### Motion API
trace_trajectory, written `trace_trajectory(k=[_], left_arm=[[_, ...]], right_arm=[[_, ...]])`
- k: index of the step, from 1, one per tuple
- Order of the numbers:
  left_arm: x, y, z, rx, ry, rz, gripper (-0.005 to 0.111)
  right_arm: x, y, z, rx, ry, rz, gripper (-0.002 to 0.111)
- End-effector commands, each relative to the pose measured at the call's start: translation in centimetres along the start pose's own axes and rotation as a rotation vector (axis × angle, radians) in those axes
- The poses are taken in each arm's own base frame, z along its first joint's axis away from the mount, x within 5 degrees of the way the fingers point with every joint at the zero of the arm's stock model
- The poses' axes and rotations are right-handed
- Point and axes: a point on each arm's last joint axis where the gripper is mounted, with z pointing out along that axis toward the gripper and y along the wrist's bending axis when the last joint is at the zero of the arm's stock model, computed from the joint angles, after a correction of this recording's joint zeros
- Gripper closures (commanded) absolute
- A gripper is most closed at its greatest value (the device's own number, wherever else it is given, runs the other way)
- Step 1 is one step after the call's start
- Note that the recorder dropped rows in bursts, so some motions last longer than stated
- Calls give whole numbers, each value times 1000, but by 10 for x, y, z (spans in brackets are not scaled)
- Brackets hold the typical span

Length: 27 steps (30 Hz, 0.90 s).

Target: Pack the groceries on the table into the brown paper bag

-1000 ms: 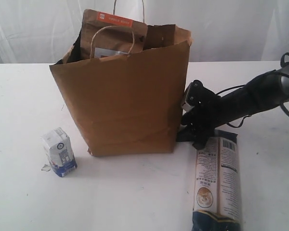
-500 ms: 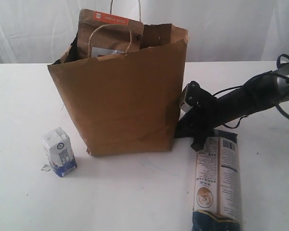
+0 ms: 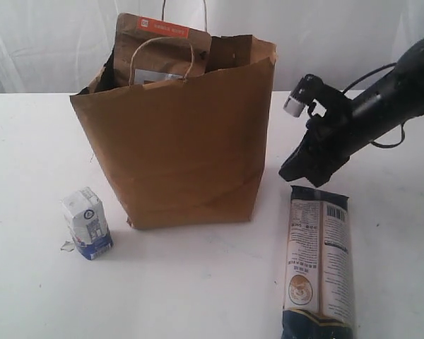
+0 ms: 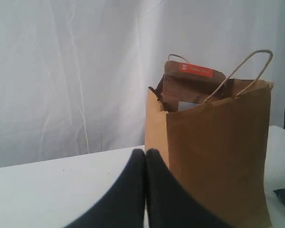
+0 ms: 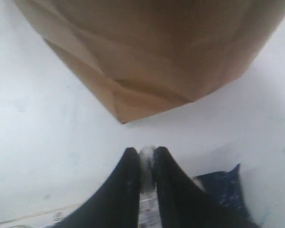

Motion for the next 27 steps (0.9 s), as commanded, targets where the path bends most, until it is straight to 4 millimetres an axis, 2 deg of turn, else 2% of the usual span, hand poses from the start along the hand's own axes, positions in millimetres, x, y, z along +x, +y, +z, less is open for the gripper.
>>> trace_trajectory(k=[1,2,3,7,8,11,13,16,19,27], left_arm=[[-1,0,0,-3,1,12,107],[-1,0,0,-6,4,22,107],[-1,0,0,-6,4,22,107],[-1,-1,0,6,3,22,107],[-1,-1,0,6,3,22,107],[-1,-1,0,6,3,22,107],[-1,-1,0,6,3,22,107],[-1,-1,0,6,3,22,107],[-1,0,0,4,3,22,107],[-1,0,0,2,3,22,107]], right_arm=[[-14,34,-47,-65,22,168,99],[-21,45,-65,-38,12,183,99],[-24,51,-74,-21,-1,182,99],[-49,99,-143,144,-147,132,99],[-53,107,-154,178,-184,137,99],[-72,137,-196,317,-458,152,99],[-88,144,-214,342,-692,166,104],[-104,147,-215,260,-857,154,108],[-118,142,-200,150,-931,162,108],[-143,107,-124,95,-912,186,108]])
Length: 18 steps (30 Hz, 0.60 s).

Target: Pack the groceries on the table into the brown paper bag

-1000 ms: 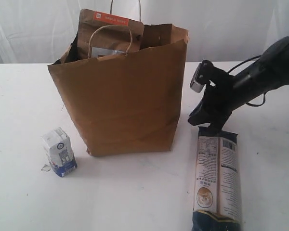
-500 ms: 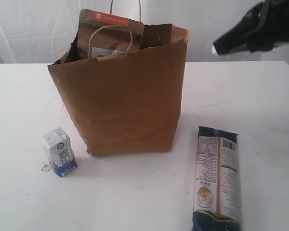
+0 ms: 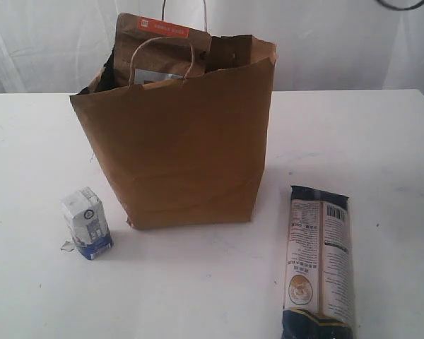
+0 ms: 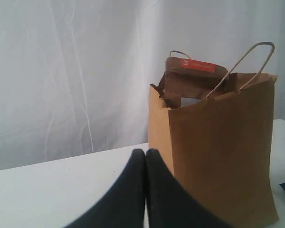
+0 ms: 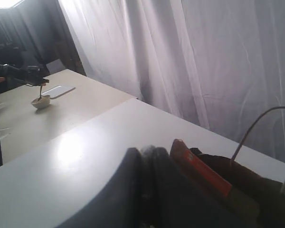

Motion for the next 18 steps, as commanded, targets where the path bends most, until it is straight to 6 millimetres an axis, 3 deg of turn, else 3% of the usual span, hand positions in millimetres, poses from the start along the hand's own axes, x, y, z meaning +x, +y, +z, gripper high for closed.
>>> trace_trajectory(k=[1,7,13,18], left_arm=[[-1,0,0,3,-5,-14,107],[-1,0,0,3,-5,-14,107],[-1,0,0,3,-5,-14,107],[-1,0,0,-1,-5,-14,107]], right_arm=[[19,-14,33,2,-11,24,108],[47,-32,57,24,44,42,107],[48,-39,58,96,45,25,76],[47,-38,57,95,43,23,71]])
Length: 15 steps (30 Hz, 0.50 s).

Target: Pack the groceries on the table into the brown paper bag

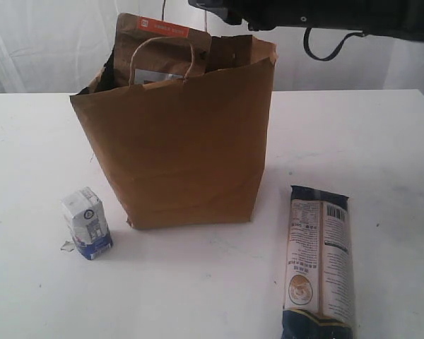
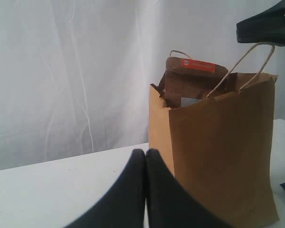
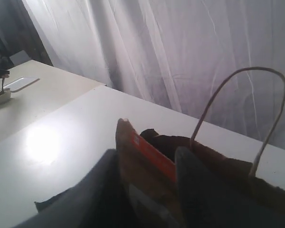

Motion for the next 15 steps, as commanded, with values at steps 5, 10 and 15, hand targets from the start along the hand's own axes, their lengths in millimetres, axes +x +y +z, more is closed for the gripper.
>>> trace_trajectory(k=[5,10,15], left_arm=[[-1,0,0,1,-3,-7,107],[-1,0,0,-2,-2,-7,107],[-1,0,0,-2,-2,-7,107]], right_arm=[[-16,1,-19,144,-3,-141,87],[-38,-1,-51,412,16,-431,108],[-43,-7,-69,486,98,-600,108]])
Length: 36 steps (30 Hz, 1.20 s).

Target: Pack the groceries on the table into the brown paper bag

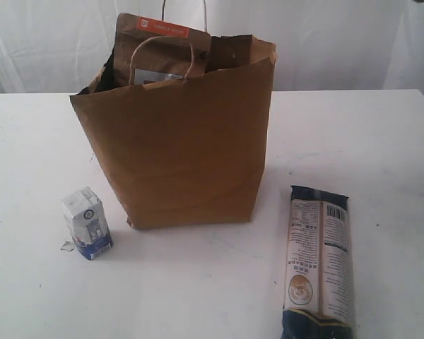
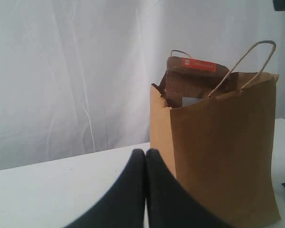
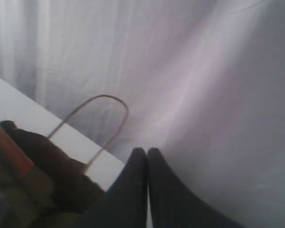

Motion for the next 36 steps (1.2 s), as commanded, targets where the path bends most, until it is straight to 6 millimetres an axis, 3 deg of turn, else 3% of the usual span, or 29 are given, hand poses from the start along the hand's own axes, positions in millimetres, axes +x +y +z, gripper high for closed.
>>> trace_trajectory(k=[1,4,9,13,18,21,23,27,31,36], left_arm=[[-1,0,0,0,-4,-10,107],[-1,0,0,0,-4,-10,107],[-1,0,0,0,-4,-10,107],[-1,0,0,0,-4,-10,107],[-1,0,0,0,-4,-10,107],[-1,0,0,0,-4,-10,107],[-1,0,0,0,-4,-10,107],[-1,0,0,3,-4,-10,107],[-1,0,0,5,-4,-10,107],[-1,0,0,3,-4,-10,107]], right_arm=[[6,-15,-10,44,77,-154,108],[25,-32,-15,84,174,-146,108],[64,-72,-31,258,319,46,108],[95,-90,-47,290,507,227,108],[168,-112,-67,452,859,662,108],[209,-124,-74,589,931,866,108],[223,-130,-79,665,930,981,108],[219,-128,-80,636,907,1012,108],[200,-101,-68,297,943,877,108],[184,-67,-48,120,953,867,108]])
